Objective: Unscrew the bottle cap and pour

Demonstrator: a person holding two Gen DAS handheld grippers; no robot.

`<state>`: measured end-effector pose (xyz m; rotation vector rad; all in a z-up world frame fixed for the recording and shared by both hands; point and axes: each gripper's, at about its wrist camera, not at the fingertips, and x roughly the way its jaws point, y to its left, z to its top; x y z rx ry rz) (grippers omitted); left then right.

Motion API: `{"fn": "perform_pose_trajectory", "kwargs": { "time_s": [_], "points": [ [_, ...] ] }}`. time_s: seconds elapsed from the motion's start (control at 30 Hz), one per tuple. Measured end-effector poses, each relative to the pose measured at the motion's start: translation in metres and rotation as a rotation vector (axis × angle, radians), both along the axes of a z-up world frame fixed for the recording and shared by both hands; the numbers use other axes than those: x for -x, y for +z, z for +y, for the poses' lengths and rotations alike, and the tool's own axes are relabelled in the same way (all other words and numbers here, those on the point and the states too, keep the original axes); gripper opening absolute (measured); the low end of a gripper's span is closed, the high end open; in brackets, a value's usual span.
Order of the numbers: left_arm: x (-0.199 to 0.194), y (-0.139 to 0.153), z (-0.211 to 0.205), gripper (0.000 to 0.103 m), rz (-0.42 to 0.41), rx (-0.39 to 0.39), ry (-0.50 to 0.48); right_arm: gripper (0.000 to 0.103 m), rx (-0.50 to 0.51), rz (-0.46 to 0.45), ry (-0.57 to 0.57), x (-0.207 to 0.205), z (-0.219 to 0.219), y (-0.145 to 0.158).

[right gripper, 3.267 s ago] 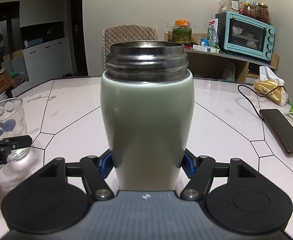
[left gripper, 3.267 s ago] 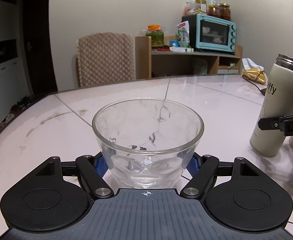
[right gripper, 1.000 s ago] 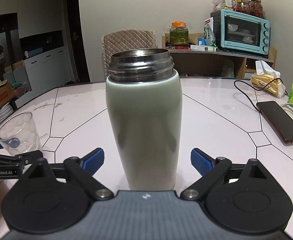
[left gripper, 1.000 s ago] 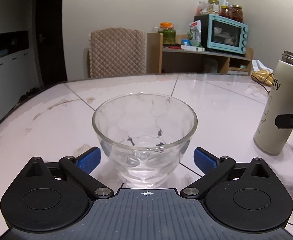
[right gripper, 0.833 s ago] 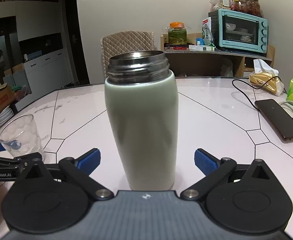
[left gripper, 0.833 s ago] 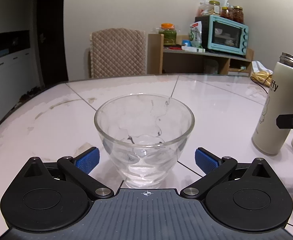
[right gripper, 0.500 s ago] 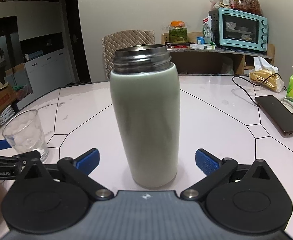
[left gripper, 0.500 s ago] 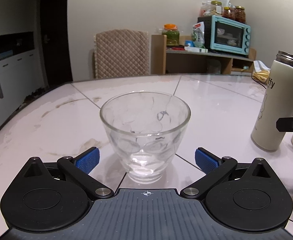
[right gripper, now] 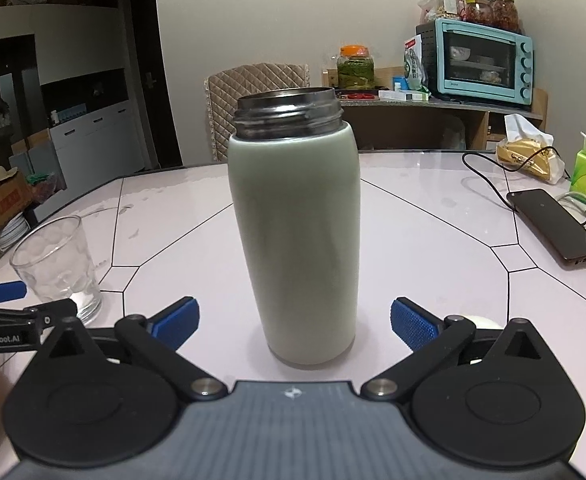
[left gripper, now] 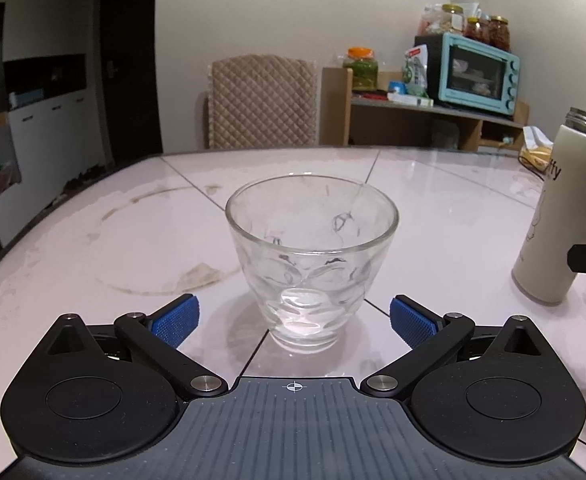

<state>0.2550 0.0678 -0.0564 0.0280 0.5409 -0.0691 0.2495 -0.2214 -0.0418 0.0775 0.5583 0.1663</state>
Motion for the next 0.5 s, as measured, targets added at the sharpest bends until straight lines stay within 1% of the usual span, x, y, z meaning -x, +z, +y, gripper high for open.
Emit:
{"fn": "perform_pose_trajectory", "kwargs": {
  "time_s": [0.1, 0.2, 0.37, 0.5],
  "points": [
    [0.009, 0.003, -0.007, 0.103, -0.018, -0.025, -0.004, 0.103, 0.015, -0.024, 0.004, 0.009, 0.002, -0.002],
    [0.021, 0.007, -0.014, 0.103, -0.033, -0.043, 0.001, 0.103, 0.016, -0.024, 0.01, 0.016, 0.003, -0.004],
    [0.05, 0.013, -0.022, 0.103, -0.05, -0.054, 0.02, 0.103, -0.005, -0.028, 0.027, 0.042, 0.003, -0.003],
    [0.071, 0.015, -0.029, 0.103, -0.044, -0.054, 0.036, 0.103, -0.009, -0.024, 0.038, 0.061, 0.003, 0.0]
  ]
}}
